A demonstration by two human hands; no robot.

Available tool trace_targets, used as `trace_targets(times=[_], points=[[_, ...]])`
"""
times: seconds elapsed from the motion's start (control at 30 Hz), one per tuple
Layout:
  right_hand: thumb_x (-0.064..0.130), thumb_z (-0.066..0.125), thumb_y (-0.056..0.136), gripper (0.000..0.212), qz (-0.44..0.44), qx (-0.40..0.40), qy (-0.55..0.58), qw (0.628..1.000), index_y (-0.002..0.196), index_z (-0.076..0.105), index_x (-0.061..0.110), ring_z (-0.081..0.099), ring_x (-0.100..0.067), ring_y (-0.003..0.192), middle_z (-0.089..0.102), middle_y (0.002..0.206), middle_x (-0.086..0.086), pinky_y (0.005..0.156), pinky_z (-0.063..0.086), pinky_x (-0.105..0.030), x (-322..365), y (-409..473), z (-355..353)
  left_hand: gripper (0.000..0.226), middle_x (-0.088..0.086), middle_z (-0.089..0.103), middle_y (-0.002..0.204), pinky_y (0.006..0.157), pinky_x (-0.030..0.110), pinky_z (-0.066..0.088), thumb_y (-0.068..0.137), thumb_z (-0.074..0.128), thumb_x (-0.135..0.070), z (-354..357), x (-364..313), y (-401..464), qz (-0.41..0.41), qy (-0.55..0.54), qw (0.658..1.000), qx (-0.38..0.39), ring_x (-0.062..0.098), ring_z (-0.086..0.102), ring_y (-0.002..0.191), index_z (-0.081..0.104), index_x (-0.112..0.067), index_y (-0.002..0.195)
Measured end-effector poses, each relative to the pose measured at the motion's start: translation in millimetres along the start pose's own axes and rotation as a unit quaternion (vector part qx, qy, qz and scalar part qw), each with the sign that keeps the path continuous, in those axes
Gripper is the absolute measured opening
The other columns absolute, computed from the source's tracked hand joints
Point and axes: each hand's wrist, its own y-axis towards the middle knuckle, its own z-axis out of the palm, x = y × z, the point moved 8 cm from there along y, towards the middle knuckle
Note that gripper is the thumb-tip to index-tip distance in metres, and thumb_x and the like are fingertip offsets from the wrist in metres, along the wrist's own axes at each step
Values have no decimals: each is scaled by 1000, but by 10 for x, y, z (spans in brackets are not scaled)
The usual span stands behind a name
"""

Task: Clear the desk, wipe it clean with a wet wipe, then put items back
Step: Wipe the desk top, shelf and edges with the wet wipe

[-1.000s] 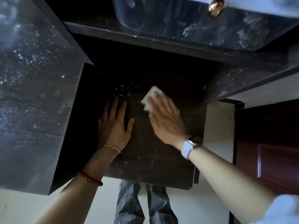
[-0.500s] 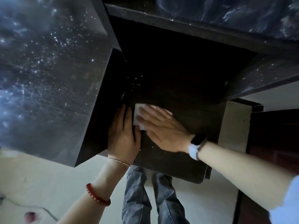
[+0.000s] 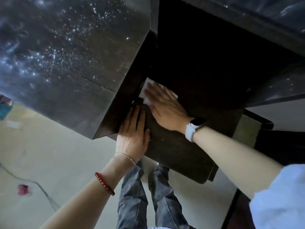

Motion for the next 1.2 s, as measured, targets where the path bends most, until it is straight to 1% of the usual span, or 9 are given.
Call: trace_targets(times=[0.1,0.27,0.47,0.57,0.77,0.9,1.0,1.07,1.2], points=[[21,29,98,50,-21,29,-6,999,145,12,17,-1,-12,142,6,156,-2,110,-11,-22,-231,-32,-134,54,26,46,134,100,55,38,85,36,-31,15,37,-18,14,5,1000,8,42,43,125,45,2,127],[15,31,97,50,166,-37,6,985,144,15,9,1,-23,143,7,155,-10,113,-5,-29,-627,295,-352,47,25,49,131,102,49,40,86,39,-22,-68,23,-165,36,-29,998,-30,39,43,125,48,2,124],[9,40,93,50,40,-43,17,998,140,28,5,12,-28,141,20,152,-16,115,4,-34,-7,187,-61,44,24,52,129,106,38,25,87,40,-22,-103,137,-414,10,-30,998,-52,34,36,124,49,-1,124],[2,44,88,52,72,-66,26,995,139,32,5,18,-32,139,26,148,-20,114,13,-36,-108,214,-160,44,22,53,128,104,38,26,86,41,-23,-84,150,-454,7,-5,999,-42,38,45,122,51,-2,123],[-4,49,75,58,105,-125,11,986,132,41,-4,34,-37,131,43,138,-24,105,27,-44,-47,361,-188,43,19,54,127,101,38,29,87,40,-25,-69,160,-506,8,20,999,-39,31,36,121,50,-5,123],[-4,51,72,59,-36,-51,-23,998,130,46,5,38,-29,130,47,138,-15,101,29,-38,249,72,14,43,18,54,129,98,37,30,85,42,-22,-72,251,-568,10,25,999,-29,30,39,121,49,-8,125],[10,37,77,52,-145,22,-65,987,128,49,12,41,-23,128,49,138,-8,101,28,-36,385,-111,182,43,17,54,131,100,38,31,85,42,-21,-65,285,-622,18,29,999,-25,30,42,123,47,-9,126],[8,37,79,51,-81,-21,-44,996,129,47,10,41,-27,128,48,137,-12,101,36,-39,164,92,12,43,16,55,130,101,37,29,85,42,-22,-63,292,-634,19,42,999,-22,31,44,122,49,-9,125],[1,37,80,55,92,-86,-8,992,135,40,3,29,-32,135,38,143,-18,112,25,-44,-148,344,-188,40,16,60,123,100,36,28,85,40,-20,-111,299,-642,22,31,999,-37,27,38,118,55,-7,120]])
